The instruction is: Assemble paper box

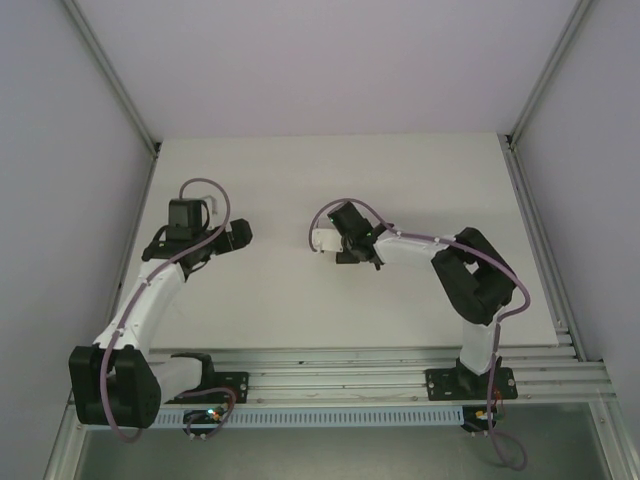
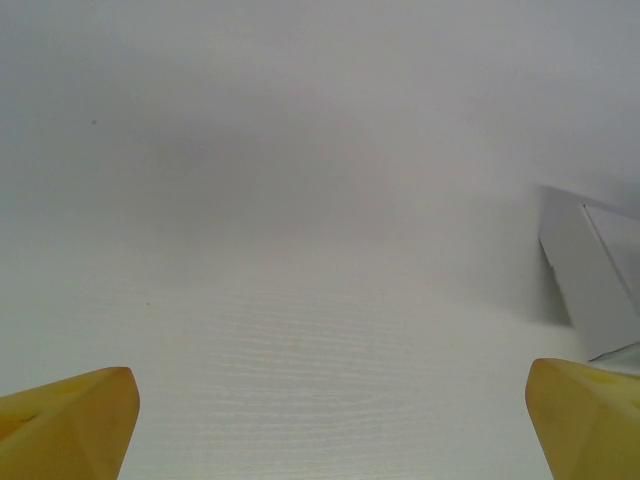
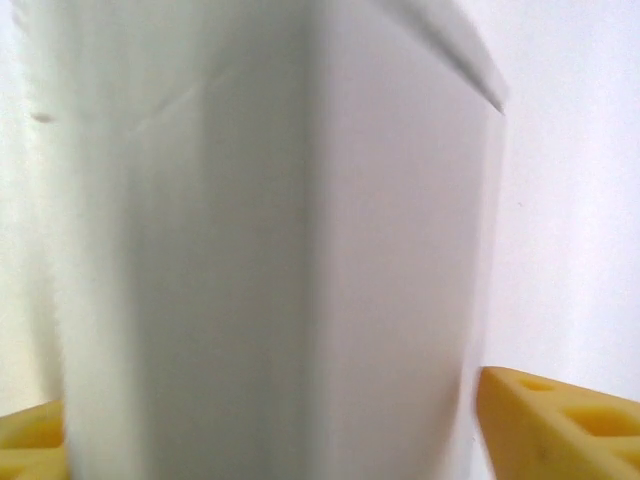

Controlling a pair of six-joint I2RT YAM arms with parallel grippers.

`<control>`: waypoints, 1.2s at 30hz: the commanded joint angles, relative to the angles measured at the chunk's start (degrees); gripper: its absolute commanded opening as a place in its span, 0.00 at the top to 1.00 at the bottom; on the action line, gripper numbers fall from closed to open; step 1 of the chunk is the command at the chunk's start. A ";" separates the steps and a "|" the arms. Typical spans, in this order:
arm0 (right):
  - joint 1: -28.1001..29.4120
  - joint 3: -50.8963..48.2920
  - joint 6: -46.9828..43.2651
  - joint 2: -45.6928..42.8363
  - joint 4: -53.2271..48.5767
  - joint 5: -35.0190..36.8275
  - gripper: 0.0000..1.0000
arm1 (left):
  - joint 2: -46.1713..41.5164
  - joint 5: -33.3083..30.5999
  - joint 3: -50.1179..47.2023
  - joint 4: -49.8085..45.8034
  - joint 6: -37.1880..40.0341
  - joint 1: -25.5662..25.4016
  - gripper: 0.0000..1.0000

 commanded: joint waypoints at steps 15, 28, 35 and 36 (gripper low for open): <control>-5.99 -17.77 33.23 -35.82 0.18 -5.20 0.00 | -3.77 -13.35 -5.70 12.76 7.12 0.34 0.00; -26.74 -53.61 47.96 -51.62 44.21 1.01 0.00 | -2.88 -20.57 -32.12 61.73 19.66 1.32 0.00; -32.55 -52.40 52.60 -36.89 58.07 -5.86 0.00 | 10.24 -17.65 -33.01 78.30 23.35 4.00 0.00; -33.28 -53.28 54.44 -33.31 65.04 -6.14 0.00 | 11.79 -16.63 -32.24 78.41 24.16 4.21 0.00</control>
